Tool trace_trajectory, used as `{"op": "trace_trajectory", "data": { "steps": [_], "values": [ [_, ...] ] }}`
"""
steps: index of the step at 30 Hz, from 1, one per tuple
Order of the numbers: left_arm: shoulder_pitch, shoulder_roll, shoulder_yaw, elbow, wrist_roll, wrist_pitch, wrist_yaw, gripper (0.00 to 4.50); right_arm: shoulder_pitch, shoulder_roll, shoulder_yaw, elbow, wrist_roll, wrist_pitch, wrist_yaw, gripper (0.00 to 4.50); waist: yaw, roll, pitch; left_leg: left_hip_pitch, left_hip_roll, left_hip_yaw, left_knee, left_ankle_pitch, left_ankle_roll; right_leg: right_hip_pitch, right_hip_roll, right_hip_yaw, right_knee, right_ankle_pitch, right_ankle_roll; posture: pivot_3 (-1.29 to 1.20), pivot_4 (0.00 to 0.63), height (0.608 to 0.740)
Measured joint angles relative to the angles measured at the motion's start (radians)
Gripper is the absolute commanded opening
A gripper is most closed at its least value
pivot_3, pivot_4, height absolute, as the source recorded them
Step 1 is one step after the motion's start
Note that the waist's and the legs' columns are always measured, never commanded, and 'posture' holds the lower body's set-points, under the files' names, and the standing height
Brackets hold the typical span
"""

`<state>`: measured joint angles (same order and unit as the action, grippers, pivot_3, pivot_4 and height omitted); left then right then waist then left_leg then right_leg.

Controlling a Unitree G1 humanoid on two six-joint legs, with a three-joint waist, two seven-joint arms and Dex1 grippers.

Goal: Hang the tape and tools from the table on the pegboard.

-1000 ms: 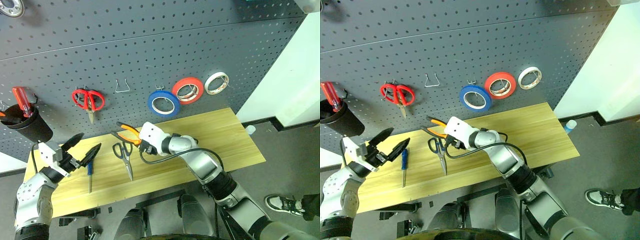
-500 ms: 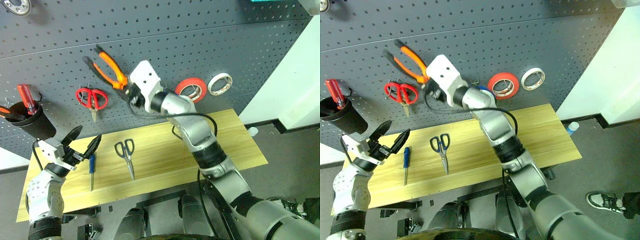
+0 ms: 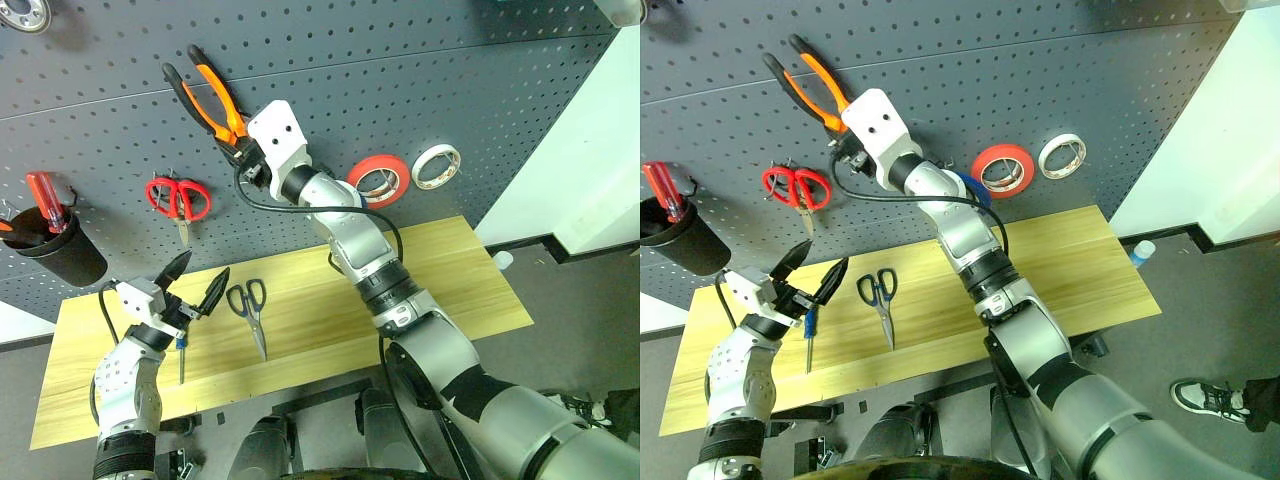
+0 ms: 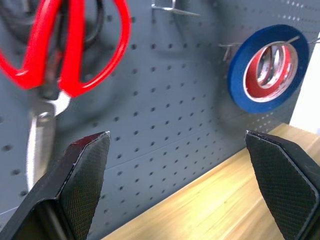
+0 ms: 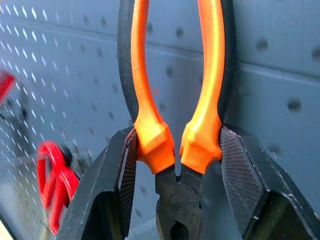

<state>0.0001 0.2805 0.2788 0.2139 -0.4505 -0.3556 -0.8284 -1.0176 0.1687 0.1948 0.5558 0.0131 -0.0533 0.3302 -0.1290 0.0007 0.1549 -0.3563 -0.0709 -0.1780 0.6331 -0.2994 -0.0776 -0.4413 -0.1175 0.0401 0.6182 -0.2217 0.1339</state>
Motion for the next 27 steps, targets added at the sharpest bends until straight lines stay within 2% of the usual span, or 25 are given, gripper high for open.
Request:
{"op": "trace_trajectory", "data": {
  "steps": [7,15,27],
  "values": [
    [0.002,0.000,-0.029,-0.097,0.007,0.052,0.068,4.50,-0.001,0.003,-0.002,0.063,0.004,-0.062,-0.003,2.06,0.000,0.000,0.000,0.001,0.000,0.001,0.000,0.000,0.000,0.000,0.000,0.001,0.001,0.000,0.000,-0.12,0.138,0.738],
    [-0.003,0.005,-0.032,-0.100,0.007,0.068,0.082,4.50,-0.037,0.011,-0.003,0.262,-0.012,-0.184,-0.053,2.06,-0.003,0.000,0.000,0.001,0.000,0.003,0.000,0.000,0.000,-0.001,0.001,0.003,0.001,0.000,0.000,-0.12,0.144,0.738],
    [0.005,0.015,-0.032,-0.104,0.007,0.072,0.087,4.50,-0.069,0.018,-0.003,0.367,-0.014,-0.261,-0.070,2.06,-0.002,0.000,0.000,0.001,0.000,0.003,0.001,0.000,0.000,-0.001,0.001,0.003,0.002,0.000,0.000,-0.11,0.143,0.738]
  ]
}}
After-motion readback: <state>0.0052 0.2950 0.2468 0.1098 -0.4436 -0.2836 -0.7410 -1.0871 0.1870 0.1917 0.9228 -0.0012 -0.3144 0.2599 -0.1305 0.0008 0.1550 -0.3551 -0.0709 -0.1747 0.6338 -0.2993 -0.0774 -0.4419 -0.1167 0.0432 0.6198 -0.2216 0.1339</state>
